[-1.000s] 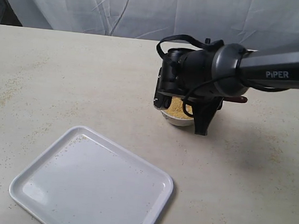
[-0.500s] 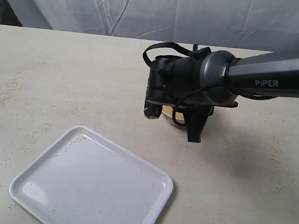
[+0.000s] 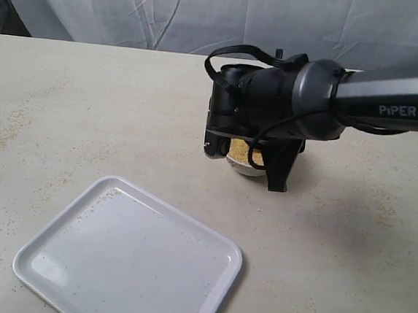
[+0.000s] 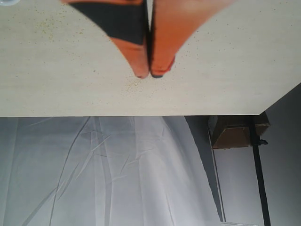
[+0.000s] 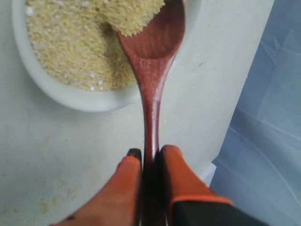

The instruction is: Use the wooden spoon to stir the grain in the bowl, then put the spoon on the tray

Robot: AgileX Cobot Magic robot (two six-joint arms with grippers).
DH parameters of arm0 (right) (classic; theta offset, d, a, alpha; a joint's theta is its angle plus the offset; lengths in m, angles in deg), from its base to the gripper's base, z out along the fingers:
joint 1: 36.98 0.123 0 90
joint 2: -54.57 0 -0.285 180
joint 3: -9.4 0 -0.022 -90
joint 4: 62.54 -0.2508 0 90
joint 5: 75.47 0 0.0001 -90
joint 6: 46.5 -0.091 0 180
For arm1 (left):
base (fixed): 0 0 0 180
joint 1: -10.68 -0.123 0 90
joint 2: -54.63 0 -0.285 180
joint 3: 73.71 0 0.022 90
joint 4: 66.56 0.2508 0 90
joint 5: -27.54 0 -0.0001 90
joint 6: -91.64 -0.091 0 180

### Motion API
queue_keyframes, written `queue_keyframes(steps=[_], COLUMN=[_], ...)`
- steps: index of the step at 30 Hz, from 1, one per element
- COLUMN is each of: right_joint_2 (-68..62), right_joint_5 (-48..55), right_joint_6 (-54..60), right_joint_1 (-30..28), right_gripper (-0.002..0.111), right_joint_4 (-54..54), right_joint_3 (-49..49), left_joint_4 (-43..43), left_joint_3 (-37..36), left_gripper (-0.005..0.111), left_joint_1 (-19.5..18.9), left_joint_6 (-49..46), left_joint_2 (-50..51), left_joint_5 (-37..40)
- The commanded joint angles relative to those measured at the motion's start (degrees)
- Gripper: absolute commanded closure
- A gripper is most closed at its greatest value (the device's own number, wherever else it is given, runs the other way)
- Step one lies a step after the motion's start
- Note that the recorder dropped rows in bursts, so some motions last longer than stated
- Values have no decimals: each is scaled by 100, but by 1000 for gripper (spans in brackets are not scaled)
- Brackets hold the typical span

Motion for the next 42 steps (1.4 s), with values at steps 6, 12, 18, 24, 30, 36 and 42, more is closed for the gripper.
queue_keyframes(steps=[6, 12, 18, 24, 30, 36, 42], right_joint_2=[419, 527, 527, 405, 113, 93, 93], right_joint_5=[345, 374, 409, 471, 743, 589, 351], right_joint_6=[228, 342, 381, 381, 381, 119, -91], right_joint_1=[3, 3, 123, 332, 332, 282, -109], right_gripper=[108, 108, 108, 108, 108, 108, 108], right_joint_4=[38, 59, 349, 797, 940, 902, 307], right_joint_3=[-17, -17, -17, -17, -17, -17, -17], left_joint_4=[-13, -13, -13, -13, -13, -13, -13], left_joint_3=[-28, -28, -28, -28, -28, -28, -28], left_gripper=[106, 106, 106, 106, 106, 106, 106], left_joint_1=[26, 26, 26, 26, 26, 26, 26], left_joint_6=[15, 26, 26, 26, 26, 14, 14], left_joint_2=[-28, -28, -28, -28, -28, -28, -28], left_joint_5=[8, 8, 8, 8, 8, 8, 8])
